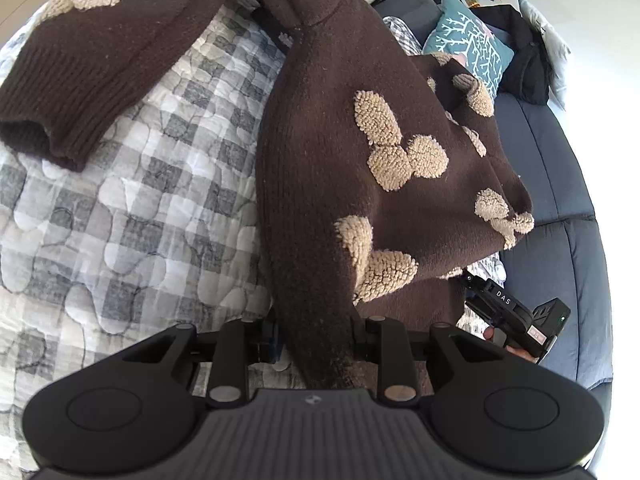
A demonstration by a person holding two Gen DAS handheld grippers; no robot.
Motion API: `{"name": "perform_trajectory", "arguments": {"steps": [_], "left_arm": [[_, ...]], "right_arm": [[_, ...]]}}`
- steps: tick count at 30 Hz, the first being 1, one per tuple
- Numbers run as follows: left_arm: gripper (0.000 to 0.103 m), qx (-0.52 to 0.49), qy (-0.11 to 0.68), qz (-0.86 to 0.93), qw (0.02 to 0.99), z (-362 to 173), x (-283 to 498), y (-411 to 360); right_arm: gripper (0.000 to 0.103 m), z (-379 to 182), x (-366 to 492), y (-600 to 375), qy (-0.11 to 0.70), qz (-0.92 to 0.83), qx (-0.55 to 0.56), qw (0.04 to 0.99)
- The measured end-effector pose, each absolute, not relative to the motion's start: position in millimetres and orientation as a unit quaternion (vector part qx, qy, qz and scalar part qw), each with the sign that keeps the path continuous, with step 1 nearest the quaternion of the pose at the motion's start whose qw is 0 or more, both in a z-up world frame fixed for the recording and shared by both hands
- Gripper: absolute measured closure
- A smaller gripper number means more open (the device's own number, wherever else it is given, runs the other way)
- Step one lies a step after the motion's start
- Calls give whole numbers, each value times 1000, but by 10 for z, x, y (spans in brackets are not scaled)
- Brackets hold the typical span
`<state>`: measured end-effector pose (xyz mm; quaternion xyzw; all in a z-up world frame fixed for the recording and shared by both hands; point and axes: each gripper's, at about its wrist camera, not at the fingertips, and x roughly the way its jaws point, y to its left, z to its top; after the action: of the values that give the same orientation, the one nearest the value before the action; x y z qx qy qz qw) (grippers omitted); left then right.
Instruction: Fold clothes
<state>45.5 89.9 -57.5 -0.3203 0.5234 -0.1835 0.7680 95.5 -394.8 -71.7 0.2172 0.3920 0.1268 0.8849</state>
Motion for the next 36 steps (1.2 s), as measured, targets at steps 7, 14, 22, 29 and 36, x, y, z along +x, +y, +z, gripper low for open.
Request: {"name": "perform_trajectory", "arguments": {"steps": [7,14,22,29,36], "left_arm": [[95,-298,494,-168,800,-436,370,963],[96,-289,460,-172,822,-171,238,1127],[96,-269,448,-185,832,-8,-48,1361],[96,-222,478,-176,831,-135,-264,1426],[93,-180,493,-164,835,-246,-337,1414]], "right_arm": [[91,-435,731,-3686,399,108,146,899],[91,-74,239,-3545,418,131,110,892],[91,87,-308,-3349,434,176,73,881],[91,-147,-447,-3184,451,170,53,875],[87,-338,-409,-3149,471,143,47,869]]}}
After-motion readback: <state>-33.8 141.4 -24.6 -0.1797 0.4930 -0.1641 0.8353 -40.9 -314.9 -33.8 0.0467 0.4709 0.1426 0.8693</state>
